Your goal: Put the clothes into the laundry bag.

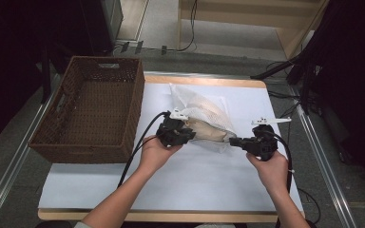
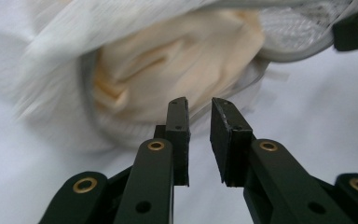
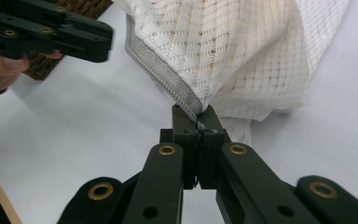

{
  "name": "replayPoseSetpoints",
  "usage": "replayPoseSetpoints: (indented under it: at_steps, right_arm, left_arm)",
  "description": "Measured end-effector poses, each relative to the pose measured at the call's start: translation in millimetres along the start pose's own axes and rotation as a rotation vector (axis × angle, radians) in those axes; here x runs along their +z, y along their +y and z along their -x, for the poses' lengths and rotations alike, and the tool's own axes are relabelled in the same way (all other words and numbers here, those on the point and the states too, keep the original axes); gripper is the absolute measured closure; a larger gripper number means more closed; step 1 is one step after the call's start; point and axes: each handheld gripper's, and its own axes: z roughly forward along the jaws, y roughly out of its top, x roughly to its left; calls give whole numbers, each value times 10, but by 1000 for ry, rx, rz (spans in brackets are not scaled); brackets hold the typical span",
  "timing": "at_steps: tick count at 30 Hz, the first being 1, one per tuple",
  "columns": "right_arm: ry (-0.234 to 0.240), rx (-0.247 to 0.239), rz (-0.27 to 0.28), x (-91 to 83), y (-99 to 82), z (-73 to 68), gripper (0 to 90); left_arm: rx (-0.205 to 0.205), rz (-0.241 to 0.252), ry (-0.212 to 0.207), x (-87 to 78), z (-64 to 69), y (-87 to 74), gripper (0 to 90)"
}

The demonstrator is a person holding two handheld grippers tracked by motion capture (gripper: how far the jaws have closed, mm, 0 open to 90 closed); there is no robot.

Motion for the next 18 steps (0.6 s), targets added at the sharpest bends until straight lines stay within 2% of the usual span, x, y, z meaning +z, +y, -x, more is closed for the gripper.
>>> replayPoseSetpoints:
  at_steps: [4, 8, 16, 18]
  right_arm:
    - [-6, 2, -6, 24, 11, 21, 895]
    - [-7, 5, -13, 48, 28, 34, 894]
    - [-2, 5, -18, 89, 38, 56, 893]
    - [-1, 6, -18, 95, 38, 59, 893]
  left_arm:
    - [-30, -10, 26, -52, -126, -96, 752]
    - [-42, -11, 44, -48, -206, -116, 735]
    - [-90, -36, 71, 90, -406, -142, 678]
    - [-103, -29, 73, 125, -440, -135, 657]
